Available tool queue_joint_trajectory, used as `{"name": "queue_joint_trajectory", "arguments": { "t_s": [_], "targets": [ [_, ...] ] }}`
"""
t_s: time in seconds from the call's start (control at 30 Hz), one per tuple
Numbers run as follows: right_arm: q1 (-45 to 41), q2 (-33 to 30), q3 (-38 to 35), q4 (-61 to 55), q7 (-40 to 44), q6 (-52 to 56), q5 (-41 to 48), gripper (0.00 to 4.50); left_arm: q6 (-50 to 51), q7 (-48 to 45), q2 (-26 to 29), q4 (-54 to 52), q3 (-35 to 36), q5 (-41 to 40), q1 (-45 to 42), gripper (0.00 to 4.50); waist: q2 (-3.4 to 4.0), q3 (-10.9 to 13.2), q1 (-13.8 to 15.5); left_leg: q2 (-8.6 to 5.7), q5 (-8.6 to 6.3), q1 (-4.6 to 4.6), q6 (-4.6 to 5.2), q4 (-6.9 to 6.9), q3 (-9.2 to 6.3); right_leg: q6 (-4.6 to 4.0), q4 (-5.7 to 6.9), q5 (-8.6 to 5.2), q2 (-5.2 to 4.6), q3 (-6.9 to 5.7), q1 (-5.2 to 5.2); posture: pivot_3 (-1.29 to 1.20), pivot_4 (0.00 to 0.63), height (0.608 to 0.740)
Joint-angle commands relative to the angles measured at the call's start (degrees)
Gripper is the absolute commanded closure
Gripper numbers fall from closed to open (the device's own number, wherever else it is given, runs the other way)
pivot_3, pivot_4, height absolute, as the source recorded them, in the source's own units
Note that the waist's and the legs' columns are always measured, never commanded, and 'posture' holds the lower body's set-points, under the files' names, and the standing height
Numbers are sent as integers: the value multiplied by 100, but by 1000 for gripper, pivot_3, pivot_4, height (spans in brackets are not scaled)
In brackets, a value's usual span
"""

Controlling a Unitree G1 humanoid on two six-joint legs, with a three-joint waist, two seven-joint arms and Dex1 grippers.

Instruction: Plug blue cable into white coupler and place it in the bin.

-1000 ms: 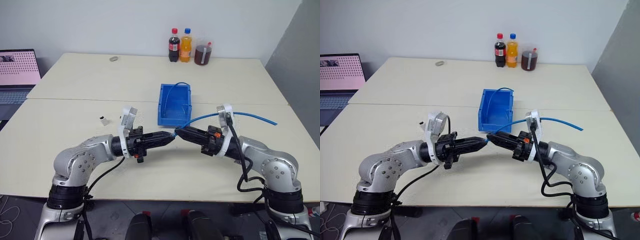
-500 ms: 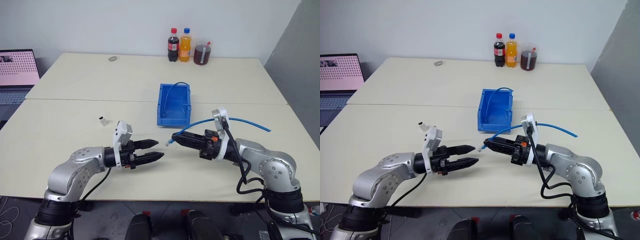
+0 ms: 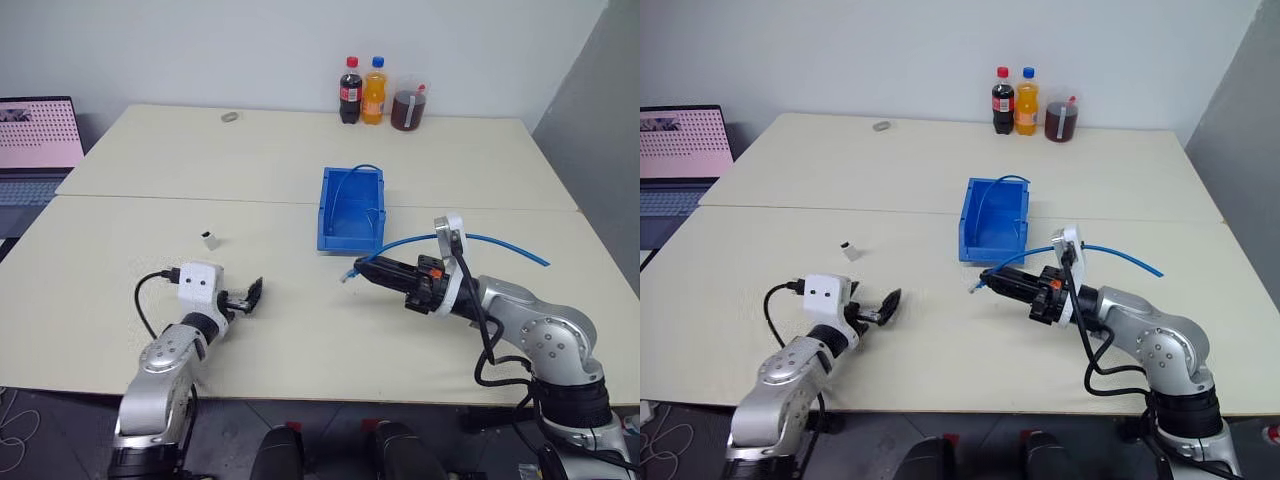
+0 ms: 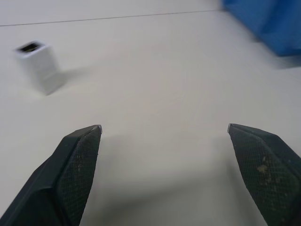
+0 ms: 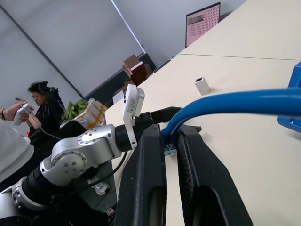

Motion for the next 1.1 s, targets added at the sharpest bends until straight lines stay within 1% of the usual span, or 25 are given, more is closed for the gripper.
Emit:
{"name": "queue_joint_trajectory", "arguments": {
  "t_s": [0.03, 0.1, 0.17, 0.37, 0.63, 0.93, 0.97, 1.03, 1.1],
  "targets": [
    [-122, -30, -120, -48, 21, -133, -36, 4443, 77, 1040, -463, 105, 378, 216, -409, 0, -4, 0, 14, 1, 0, -1, 0, 0, 0, 0, -1, 0, 1, -1, 0, 0, 150, 740],
    [-139, -38, -120, -37, 15, -140, -52, 4444, 146, 1351, -661, 327, 475, 272, -643, 0, -6, -1, 30, -1, 0, -1, 0, 2, 2, 4, -1, 2, 0, 1, 1, 0, 150, 740],
    [-161, -44, -126, -41, -9, -141, -58, 4444, 130, 1722, -852, 838, 560, 327, -1094, 0, -6, -1, 62, -4, 0, -1, 0, 2, 2, 4, -1, 2, 0, 3, 1, 0, 150, 740],
    [-148, -72, -149, -76, -49, -139, -72, 4444, 133, 2301, -1086, 1690, 751, 371, -1820, 0, -9, -1, 97, -5, 0, -3, -1, 3, 1, 7, -2, 5, 3, 3, 2, 0, 150, 740],
    [-105, -71, -160, -138, -95, -132, -81, 4445, -69, 2520, -1132, 2650, 871, 310, -2665, 0, -9, -1, 108, -7, 1, -2, -1, 4, -2, 11, 0, 8, 3, -1, 4, 0, 150, 740],
    [-91, -56, -156, -162, -124, -132, -99, 4446, -269, 2564, -1123, 3178, 851, 308, -3068, 0, -9, -1, 112, -8, 1, -3, -2, 4, -1, 13, -2, 9, 2, 1, 5, 0, 150, 740],
    [-87, -51, -151, -165, -129, -136, -102, 4446, -288, 2573, -1116, 3199, 847, 317, -3082, 269, -9, -1, 111, -8, 1, -3, -2, 4, -1, 13, -2, 9, 2, 1, 5, 0, 150, 740],
    [-79, -46, -143, -170, -139, -143, -106, 4446, -307, 2590, -1109, 3232, 858, 313, -3108, 424, -9, -1, 112, -8, 1, -2, -2, 4, -1, 13, -2, 9, 2, 1, 5, 0, 150, 740],
    [-74, -39, -138, -176, -149, -147, -105, 4446, -308, 2610, -1111, 3260, 901, 275, -3140, 860, -9, -1, 112, -8, 1, -3, -2, 4, -1, 13, -2, 9, 2, 1, 5, 0, 150, 740]
  ]
}}
